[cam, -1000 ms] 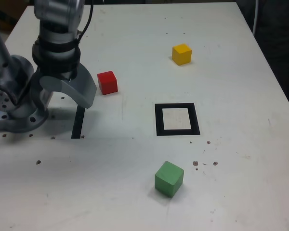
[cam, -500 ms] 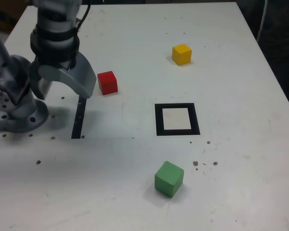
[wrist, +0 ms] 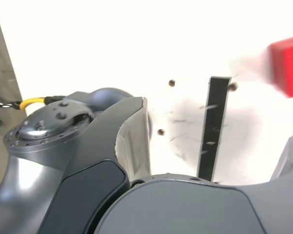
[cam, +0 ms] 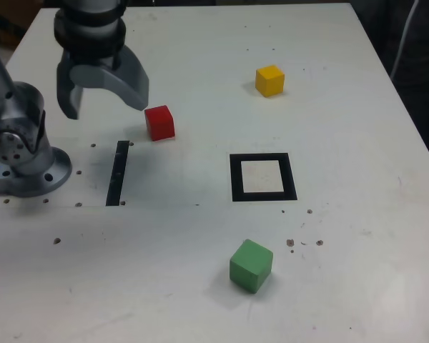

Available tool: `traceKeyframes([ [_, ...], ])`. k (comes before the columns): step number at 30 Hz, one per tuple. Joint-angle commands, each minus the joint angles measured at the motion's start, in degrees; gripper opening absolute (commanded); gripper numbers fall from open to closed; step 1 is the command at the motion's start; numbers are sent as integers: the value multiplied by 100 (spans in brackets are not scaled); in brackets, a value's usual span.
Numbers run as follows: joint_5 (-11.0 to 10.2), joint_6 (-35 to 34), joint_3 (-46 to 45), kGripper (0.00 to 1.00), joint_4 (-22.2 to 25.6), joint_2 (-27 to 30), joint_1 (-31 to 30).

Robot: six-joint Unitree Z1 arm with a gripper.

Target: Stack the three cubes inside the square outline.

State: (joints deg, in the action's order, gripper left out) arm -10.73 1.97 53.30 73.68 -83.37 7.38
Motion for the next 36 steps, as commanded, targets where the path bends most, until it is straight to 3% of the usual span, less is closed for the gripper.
traceKeyframes([
  [1, -33, 134, 211, 98, -34, -148, 138],
  [7, -81, 359, 492, 98, -188, -575, 449],
  [16, -84, 418, 194, 98, -998, -1281, 813],
  [24, -34, 396, 184, 96, -1396, -1658, 974],
  [30, 65, 382, 228, 87, -1500, -1956, 985],
  [36, 131, 379, 195, 69, -1776, -2018, 1020],
])
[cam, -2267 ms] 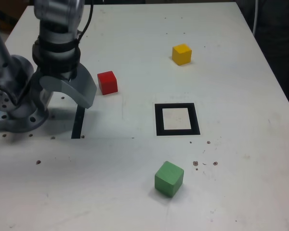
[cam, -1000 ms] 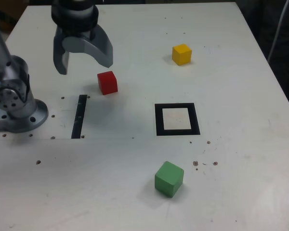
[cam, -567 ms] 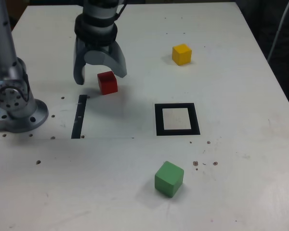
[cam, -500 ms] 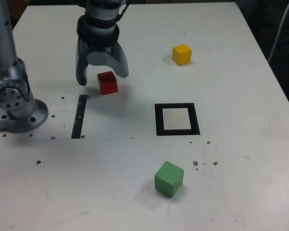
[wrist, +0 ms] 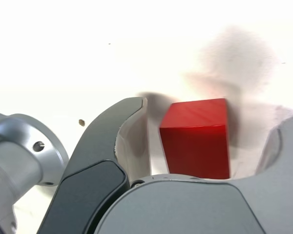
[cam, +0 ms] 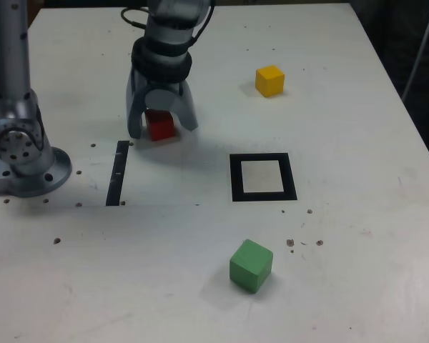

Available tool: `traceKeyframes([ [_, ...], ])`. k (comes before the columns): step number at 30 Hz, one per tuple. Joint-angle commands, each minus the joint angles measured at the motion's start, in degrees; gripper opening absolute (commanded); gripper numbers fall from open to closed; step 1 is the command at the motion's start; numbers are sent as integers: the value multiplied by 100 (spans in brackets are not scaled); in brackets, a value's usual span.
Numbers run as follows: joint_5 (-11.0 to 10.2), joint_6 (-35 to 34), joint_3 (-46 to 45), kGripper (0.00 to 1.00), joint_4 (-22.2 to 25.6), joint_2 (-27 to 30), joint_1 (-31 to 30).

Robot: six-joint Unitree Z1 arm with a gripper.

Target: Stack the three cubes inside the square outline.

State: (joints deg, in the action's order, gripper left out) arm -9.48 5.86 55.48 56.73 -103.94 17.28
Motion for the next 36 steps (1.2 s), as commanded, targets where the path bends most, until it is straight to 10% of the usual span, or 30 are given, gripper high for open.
traceKeyframes([
  [1, 5, -11, -48, 65, -149, 77, 51],
  [25, 11, -14, -66, 25, -285, 175, 174],
  [36, 115, -426, 1457, 24, 705, 44, -1366],
])
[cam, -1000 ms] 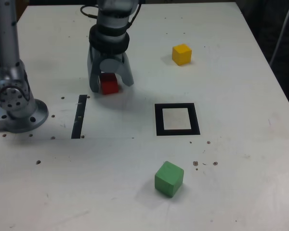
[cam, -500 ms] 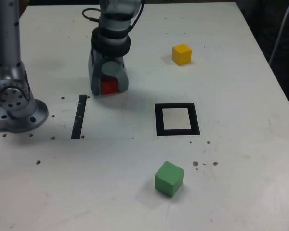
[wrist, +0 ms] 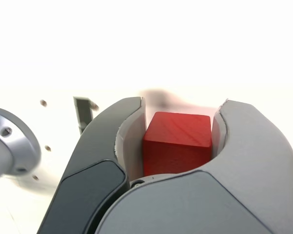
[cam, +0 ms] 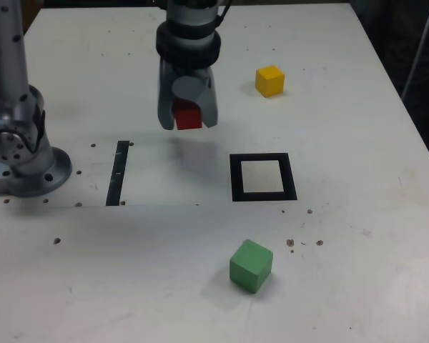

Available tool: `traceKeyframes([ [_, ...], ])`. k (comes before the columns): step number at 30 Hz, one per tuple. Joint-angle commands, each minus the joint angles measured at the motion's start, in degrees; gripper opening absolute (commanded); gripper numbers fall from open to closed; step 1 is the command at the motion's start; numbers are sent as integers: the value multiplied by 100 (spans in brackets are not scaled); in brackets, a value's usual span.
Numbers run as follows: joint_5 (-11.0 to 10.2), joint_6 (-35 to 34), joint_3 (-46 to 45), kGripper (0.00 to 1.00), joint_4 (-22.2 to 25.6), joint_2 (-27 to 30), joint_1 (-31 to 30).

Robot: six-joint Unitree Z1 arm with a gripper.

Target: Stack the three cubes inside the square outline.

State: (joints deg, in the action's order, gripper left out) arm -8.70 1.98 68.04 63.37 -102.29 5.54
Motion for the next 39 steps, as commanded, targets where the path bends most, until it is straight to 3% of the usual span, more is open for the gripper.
traceKeyframes([
  [1, 72, -76, 355, 24, 78, -189, -335],
  [11, 232, -237, 1431, 25, 529, -1097, -975],
  [39, 496, -44, 1587, 28, -112, -1696, -1069],
])
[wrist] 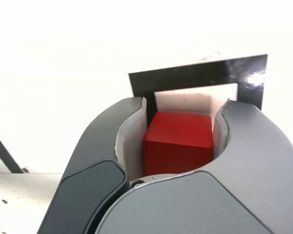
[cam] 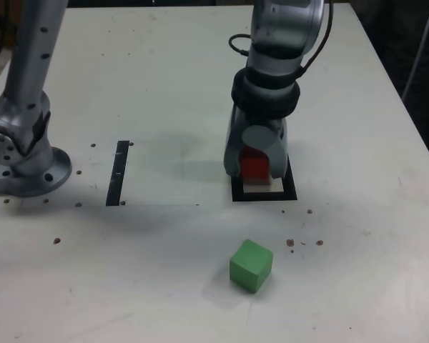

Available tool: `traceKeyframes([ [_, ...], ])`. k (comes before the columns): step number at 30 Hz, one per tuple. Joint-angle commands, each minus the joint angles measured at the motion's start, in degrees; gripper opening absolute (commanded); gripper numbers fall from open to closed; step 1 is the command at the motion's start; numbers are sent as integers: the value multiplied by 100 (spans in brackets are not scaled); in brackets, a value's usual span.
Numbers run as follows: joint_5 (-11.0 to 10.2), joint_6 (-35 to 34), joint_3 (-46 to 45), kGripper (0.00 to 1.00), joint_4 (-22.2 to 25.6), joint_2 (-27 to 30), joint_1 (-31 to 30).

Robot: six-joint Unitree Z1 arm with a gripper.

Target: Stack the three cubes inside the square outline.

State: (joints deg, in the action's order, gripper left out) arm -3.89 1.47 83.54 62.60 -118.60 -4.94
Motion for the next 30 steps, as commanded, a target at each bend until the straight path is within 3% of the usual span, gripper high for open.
traceKeyframes([
  [1, 21, 6, 41, 28, -47, -82, -26],
  [10, -30, -31, 43, 30, -15, -116, -33],
  [13, -61, -27, 66, 42, 9, -128, -34],
  [18, -77, 6, 77, 83, 6, -144, -34],
  [20, -77, 12, 70, 94, 0, -148, -34],
  [23, -75, 13, 71, 99, 26, -118, -38],
  [30, -153, 13, 259, 99, 463, 292, -117],
])
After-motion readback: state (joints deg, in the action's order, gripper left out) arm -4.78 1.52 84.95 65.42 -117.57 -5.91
